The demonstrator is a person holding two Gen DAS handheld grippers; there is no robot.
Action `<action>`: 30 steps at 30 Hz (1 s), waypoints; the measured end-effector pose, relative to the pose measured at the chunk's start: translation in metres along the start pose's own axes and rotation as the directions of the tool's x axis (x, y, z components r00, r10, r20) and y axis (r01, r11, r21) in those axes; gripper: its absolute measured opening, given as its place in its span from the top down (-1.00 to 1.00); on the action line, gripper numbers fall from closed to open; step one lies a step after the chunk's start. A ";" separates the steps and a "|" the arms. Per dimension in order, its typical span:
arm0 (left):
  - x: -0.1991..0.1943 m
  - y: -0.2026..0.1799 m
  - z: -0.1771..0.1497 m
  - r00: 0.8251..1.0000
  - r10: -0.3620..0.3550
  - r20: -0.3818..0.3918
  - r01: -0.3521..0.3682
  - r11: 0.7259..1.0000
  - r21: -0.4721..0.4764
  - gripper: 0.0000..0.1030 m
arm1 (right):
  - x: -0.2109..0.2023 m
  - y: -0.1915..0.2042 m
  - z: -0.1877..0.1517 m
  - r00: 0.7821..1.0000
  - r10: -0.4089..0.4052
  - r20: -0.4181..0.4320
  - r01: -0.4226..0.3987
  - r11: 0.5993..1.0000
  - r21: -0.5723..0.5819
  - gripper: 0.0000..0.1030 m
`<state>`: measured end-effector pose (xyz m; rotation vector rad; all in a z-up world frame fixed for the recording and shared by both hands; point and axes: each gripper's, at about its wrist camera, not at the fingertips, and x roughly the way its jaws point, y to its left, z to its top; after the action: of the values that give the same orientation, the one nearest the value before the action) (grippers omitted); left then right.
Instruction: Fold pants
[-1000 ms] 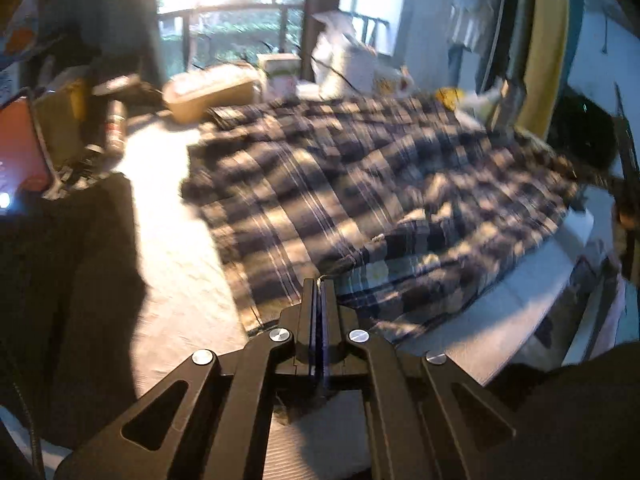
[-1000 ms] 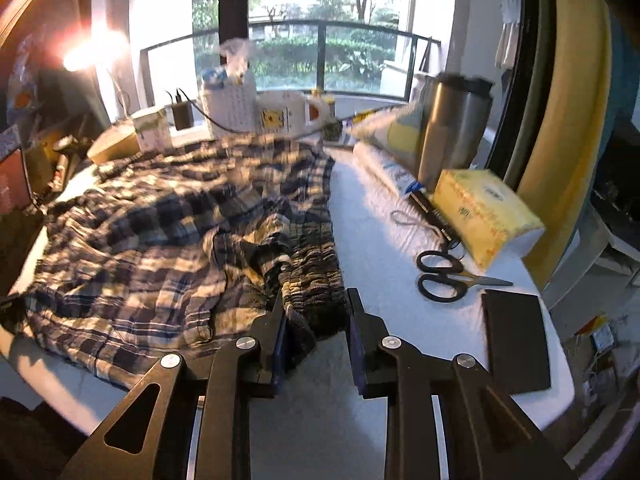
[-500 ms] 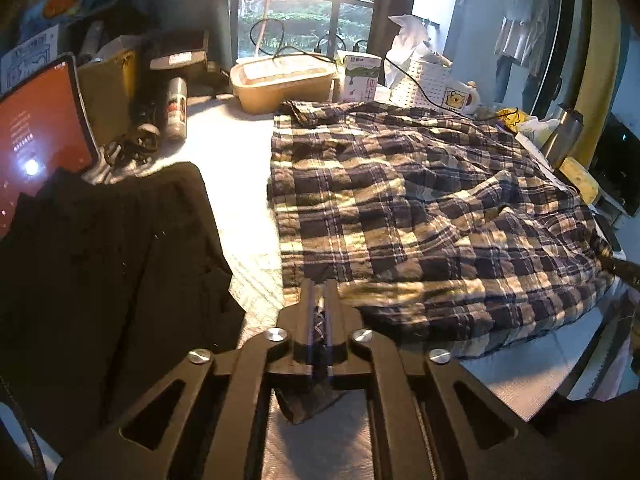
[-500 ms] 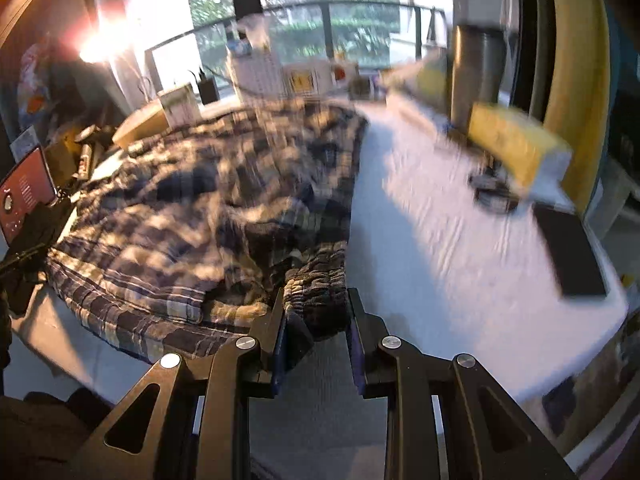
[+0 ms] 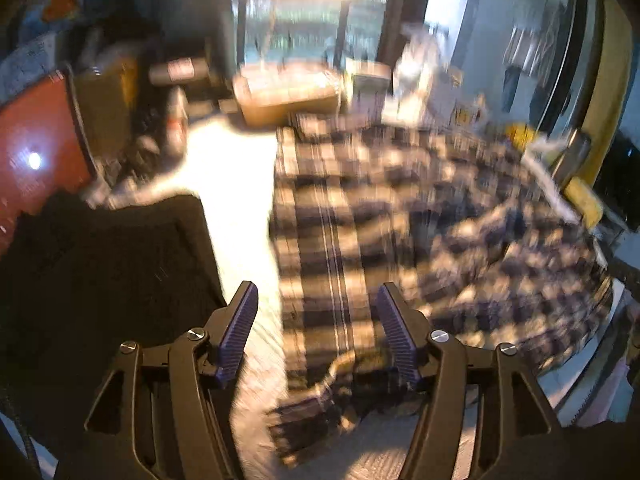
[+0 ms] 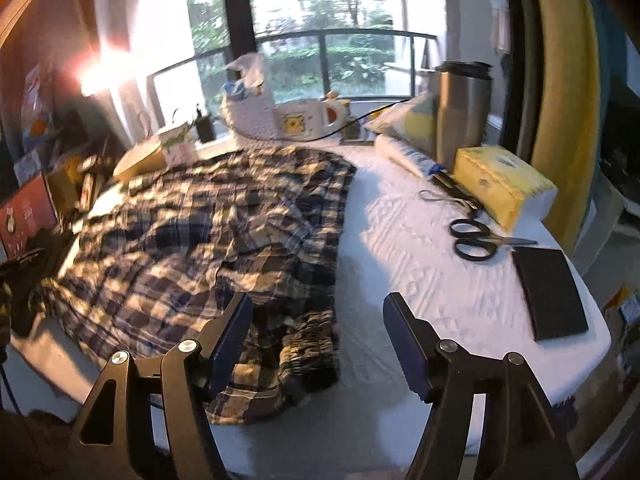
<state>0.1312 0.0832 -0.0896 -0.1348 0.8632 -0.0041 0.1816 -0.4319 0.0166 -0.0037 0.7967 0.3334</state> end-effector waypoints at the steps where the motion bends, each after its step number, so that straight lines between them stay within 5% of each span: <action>1: 0.009 -0.003 -0.006 0.999 0.002 -0.047 -0.002 1.000 0.007 -0.20 | 0.008 0.003 -0.003 1.000 0.003 -0.021 -0.003 1.000 -0.014 -0.35; 3: 0.018 -0.008 -0.020 0.995 -0.009 -0.102 0.010 1.000 0.013 -0.20 | 0.021 0.006 -0.010 0.998 0.004 -0.062 -0.006 1.000 -0.029 -0.27; 6: 0.010 -0.020 -0.039 0.997 0.001 -0.077 0.004 0.998 0.061 -0.20 | 0.037 0.006 -0.022 0.992 -0.009 -0.126 0.004 0.999 -0.041 0.09; 9: 0.001 -0.032 -0.050 0.996 -0.002 -0.091 0.015 0.989 0.145 0.79 | 0.038 0.005 -0.026 0.993 -0.029 -0.115 0.021 0.997 -0.070 0.45; 14: -0.010 -0.042 -0.059 0.979 -0.083 -0.187 0.115 0.979 0.166 0.91 | 0.030 -0.011 -0.016 0.990 -0.082 -0.119 0.072 0.994 -0.087 0.47; 20: -0.014 -0.024 -0.055 0.948 -0.165 -0.271 0.197 0.976 0.095 0.87 | 0.028 -0.020 -0.017 0.984 -0.075 -0.160 0.056 0.991 -0.123 0.46; 22: -0.018 -0.011 -0.044 0.959 -0.123 -0.254 0.150 0.985 0.090 0.69 | 0.025 -0.021 -0.016 0.989 -0.049 -0.143 0.031 0.992 -0.122 0.36; 24: -0.025 0.002 -0.029 0.976 -0.092 -0.200 0.109 0.991 0.080 0.16 | 0.016 -0.030 -0.009 0.993 -0.042 -0.107 0.033 0.996 -0.084 -0.06; 25: -0.028 0.009 -0.019 0.984 -0.080 -0.160 0.092 0.994 0.065 -0.07 | 0.012 -0.033 -0.007 0.995 -0.043 -0.087 0.037 0.997 -0.071 -0.43; 30: -0.007 0.030 0.040 0.997 -0.057 -0.049 0.058 0.998 0.030 -0.16 | 0.003 -0.058 0.025 0.999 -0.043 0.000 0.043 0.999 0.004 -0.51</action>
<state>0.1556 0.1183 -0.0619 -0.1302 0.9069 -0.0752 0.2180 -0.4830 0.0249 -0.0169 0.7966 0.2912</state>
